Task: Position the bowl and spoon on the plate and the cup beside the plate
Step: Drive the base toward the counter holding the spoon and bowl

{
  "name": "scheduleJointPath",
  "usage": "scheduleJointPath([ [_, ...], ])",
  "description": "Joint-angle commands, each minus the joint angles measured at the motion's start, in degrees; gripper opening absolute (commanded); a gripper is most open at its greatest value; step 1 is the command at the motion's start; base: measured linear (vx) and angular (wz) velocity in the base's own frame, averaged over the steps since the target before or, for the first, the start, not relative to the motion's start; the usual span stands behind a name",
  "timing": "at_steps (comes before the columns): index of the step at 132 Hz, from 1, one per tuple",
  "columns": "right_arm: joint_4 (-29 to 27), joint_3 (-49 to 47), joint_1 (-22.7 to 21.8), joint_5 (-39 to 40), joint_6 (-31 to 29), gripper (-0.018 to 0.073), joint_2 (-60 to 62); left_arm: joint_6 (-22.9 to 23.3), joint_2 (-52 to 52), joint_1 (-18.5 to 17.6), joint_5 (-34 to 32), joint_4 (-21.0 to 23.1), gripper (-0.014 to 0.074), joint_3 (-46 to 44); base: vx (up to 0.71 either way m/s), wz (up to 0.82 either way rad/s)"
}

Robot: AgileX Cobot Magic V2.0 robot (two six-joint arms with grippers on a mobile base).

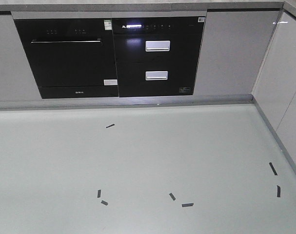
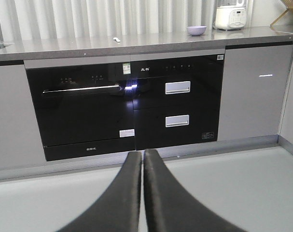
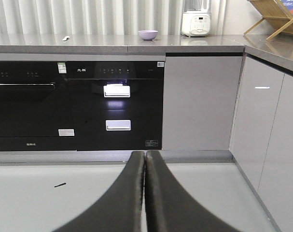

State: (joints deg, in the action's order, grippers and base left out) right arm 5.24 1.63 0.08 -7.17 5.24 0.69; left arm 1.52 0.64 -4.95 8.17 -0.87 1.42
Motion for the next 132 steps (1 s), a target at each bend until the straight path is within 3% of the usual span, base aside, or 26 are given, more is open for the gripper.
scheduleJointPath([
  [1,0.2,0.4,0.0,4.5,-0.5,-0.0001,0.2,0.3,0.9,-0.4,-4.0,0.0,-0.0006,0.6,0.00,0.00],
  [132,0.2,0.4,0.0,4.5,-0.5,-0.0001,0.2,0.3,0.9,-0.4,-4.0,0.0,-0.0006,0.6,0.00,0.00],
])
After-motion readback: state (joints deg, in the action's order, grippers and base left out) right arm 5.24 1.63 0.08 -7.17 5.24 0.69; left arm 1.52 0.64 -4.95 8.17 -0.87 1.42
